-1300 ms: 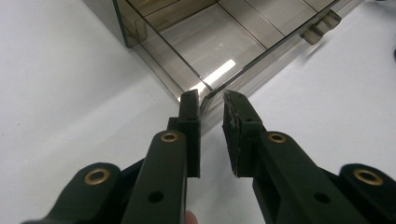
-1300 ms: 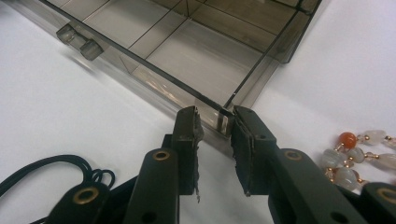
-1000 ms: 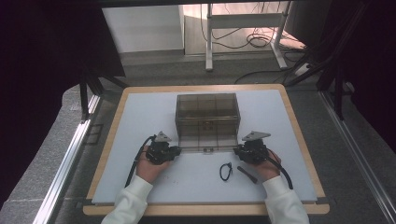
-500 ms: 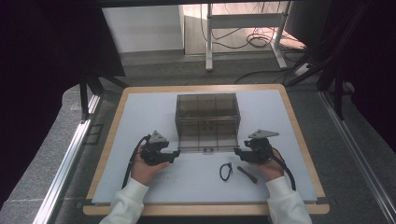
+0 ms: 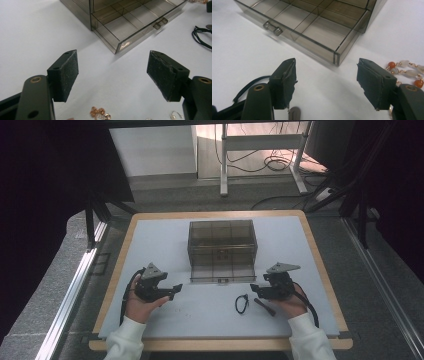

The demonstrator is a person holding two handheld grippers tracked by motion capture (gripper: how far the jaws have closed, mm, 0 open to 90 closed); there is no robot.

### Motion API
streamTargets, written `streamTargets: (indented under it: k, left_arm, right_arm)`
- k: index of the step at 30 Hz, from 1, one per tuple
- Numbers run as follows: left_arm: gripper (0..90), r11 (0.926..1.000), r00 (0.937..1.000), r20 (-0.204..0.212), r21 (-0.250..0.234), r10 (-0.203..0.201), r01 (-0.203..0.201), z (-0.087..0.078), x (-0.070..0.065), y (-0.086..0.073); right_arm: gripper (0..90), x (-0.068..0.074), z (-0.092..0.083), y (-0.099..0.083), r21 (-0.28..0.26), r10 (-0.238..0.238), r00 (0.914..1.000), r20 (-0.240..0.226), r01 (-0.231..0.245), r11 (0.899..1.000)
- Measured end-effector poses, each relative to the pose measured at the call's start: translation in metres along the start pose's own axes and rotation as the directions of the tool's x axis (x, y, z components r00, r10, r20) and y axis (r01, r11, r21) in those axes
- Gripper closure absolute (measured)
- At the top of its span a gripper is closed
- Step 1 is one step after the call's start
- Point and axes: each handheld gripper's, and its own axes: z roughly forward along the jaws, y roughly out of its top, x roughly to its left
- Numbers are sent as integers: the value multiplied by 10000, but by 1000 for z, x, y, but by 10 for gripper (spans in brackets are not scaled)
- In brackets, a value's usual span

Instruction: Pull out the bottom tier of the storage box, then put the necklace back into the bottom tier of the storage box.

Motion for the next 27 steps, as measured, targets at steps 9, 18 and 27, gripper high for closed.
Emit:
streamTargets:
  k: [9,18,27]
  left_arm:
    - [243,9999,9998,-170,2,-137,137,-13,5,-3]
    - [241,9999,9997,-204,78,-139,140,-17,7,-8]
    - [249,9999,9993,-347,-33,-164,163,-25,12,-9]
  right_arm:
    - [308,-2,-15,-4,-191,-16,9999,135,18,9998]
    - [307,-5,-28,-13,-184,88,9994,349,-82,9998]
    - [306,-7,-35,-20,-197,122,9988,485,-113,9997]
